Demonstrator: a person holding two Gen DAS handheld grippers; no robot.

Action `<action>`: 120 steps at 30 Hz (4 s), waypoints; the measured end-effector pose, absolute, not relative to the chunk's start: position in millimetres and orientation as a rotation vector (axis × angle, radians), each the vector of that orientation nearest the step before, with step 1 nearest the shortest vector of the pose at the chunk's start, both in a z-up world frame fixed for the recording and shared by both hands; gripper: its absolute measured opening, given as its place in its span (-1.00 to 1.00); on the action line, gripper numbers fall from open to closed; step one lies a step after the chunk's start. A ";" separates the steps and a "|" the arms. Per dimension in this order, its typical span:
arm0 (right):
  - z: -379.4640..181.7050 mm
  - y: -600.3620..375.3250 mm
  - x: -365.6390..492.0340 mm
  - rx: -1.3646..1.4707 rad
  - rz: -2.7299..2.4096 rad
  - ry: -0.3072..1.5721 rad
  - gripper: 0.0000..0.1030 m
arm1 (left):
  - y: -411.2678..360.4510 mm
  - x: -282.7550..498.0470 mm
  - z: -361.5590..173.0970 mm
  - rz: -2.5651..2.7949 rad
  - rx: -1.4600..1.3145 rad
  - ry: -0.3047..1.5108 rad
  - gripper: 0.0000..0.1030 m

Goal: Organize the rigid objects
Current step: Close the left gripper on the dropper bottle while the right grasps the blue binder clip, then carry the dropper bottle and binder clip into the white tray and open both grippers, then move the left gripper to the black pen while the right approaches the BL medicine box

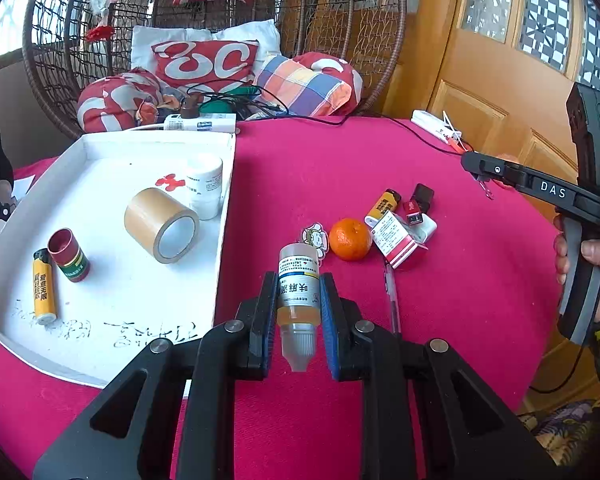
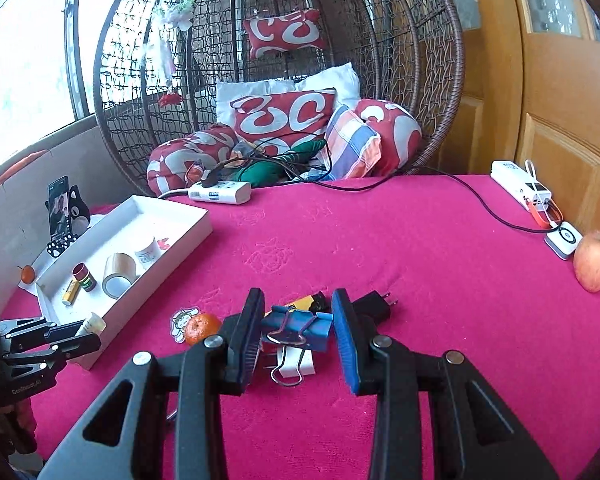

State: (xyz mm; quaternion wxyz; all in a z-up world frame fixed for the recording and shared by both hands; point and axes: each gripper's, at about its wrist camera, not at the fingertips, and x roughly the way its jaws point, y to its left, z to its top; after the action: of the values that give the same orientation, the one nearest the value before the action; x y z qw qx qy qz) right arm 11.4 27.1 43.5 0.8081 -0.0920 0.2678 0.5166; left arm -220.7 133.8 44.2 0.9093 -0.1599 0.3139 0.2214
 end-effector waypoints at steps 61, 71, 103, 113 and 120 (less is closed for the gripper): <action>61.4 132.3 -64.3 -0.416 1.329 0.490 -0.33 | 225.9 -324.1 60.2 0.758 -0.447 0.508 -0.62; 54.7 173.6 -76.7 -0.463 1.383 0.499 -0.33 | 259.9 -304.5 62.9 0.773 -0.464 0.522 -0.62; 61.0 217.6 -95.1 -0.414 1.278 0.499 1.00 | 275.2 -316.7 61.2 1.026 -0.589 0.401 0.99; 58.3 174.0 -85.6 -0.442 1.230 0.527 1.00 | 223.3 -292.9 70.2 0.922 -0.530 0.430 1.00; 60.2 159.6 -76.3 -0.410 1.202 0.526 1.00 | 198.7 -271.2 62.6 0.828 -0.496 0.494 1.00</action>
State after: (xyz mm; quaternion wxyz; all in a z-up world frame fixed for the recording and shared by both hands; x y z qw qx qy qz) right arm -76.3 159.6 60.2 0.7728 -0.1894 0.2430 0.5548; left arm -271.2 198.7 62.6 0.8565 -0.2360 0.2353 0.3942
